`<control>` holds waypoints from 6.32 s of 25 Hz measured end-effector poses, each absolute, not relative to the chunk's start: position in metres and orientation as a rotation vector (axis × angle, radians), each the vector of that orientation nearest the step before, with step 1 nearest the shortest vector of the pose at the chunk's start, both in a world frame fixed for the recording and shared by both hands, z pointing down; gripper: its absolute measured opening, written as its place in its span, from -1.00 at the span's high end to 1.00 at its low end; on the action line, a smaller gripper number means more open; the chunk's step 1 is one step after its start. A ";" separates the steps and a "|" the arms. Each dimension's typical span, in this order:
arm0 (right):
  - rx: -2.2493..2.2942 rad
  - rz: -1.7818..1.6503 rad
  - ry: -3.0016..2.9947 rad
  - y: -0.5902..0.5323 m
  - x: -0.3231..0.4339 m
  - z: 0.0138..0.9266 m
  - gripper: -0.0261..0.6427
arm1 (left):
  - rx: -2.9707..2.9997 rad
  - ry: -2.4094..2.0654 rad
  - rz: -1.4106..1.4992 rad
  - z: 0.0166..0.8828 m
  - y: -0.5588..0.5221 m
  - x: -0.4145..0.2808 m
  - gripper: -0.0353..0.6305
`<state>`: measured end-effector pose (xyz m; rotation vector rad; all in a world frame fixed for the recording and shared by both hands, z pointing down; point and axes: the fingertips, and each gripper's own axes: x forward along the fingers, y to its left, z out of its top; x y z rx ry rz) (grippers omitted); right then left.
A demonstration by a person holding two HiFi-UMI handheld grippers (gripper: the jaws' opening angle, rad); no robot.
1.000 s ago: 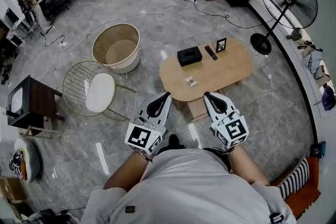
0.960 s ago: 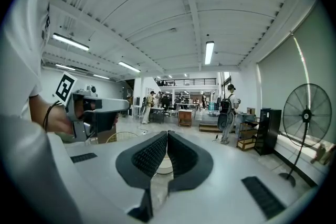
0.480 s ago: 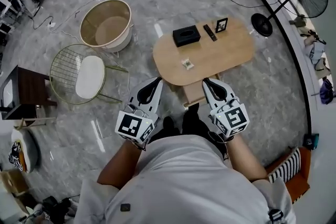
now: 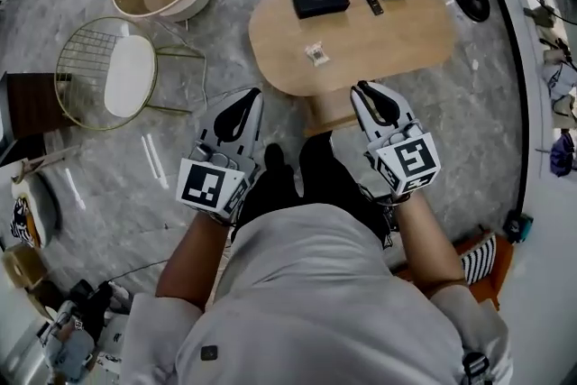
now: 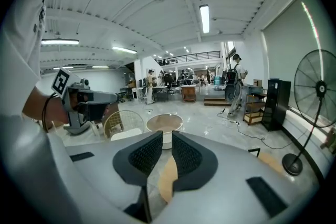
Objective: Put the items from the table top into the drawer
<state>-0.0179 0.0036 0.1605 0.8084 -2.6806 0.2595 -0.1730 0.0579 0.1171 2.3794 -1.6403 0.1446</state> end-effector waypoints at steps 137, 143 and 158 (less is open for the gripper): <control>0.851 0.695 -2.018 -0.017 0.088 0.741 0.16 | 2.211 -1.111 0.512 0.599 -0.012 -0.026 0.87; 0.867 0.646 -2.062 -0.025 0.082 0.686 0.18 | 2.247 -1.136 0.487 0.550 -0.014 -0.034 0.87; 1.065 0.414 -2.270 -0.020 0.044 0.395 0.64 | 2.451 -1.244 0.355 0.304 0.010 -0.094 0.87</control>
